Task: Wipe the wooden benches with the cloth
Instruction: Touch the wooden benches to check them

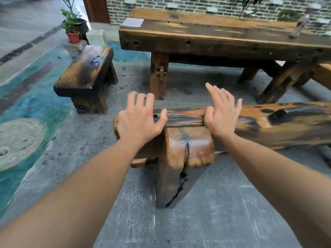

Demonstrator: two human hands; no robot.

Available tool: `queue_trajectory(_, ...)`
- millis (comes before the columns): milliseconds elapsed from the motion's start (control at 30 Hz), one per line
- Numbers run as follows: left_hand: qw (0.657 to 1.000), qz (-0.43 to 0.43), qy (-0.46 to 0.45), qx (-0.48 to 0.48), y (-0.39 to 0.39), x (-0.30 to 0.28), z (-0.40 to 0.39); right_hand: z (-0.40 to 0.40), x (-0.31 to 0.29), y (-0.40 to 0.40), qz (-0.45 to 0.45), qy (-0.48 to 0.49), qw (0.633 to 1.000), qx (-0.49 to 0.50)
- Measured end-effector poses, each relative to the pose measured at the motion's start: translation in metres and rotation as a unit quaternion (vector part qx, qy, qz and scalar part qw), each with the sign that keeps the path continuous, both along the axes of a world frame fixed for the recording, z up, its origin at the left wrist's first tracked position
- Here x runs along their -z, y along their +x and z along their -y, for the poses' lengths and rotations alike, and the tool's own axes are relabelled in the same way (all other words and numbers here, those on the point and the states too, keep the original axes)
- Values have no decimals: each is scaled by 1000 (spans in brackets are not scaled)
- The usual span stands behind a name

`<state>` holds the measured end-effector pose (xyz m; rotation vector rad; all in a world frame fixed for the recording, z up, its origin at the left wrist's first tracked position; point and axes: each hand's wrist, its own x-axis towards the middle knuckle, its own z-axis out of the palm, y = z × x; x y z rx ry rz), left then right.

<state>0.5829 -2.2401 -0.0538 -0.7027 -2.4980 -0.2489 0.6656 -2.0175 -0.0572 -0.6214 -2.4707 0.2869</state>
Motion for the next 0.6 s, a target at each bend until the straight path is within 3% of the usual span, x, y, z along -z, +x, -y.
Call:
queue_trajectory(200,999,-33,-9,7,-39,6,-6,-9,7,-33,-51,42,998,-16)
queue_trajectory(600,1000,-6,-23,7,-131,-3,-18,-19,8,-115,-67,36,997,-25)
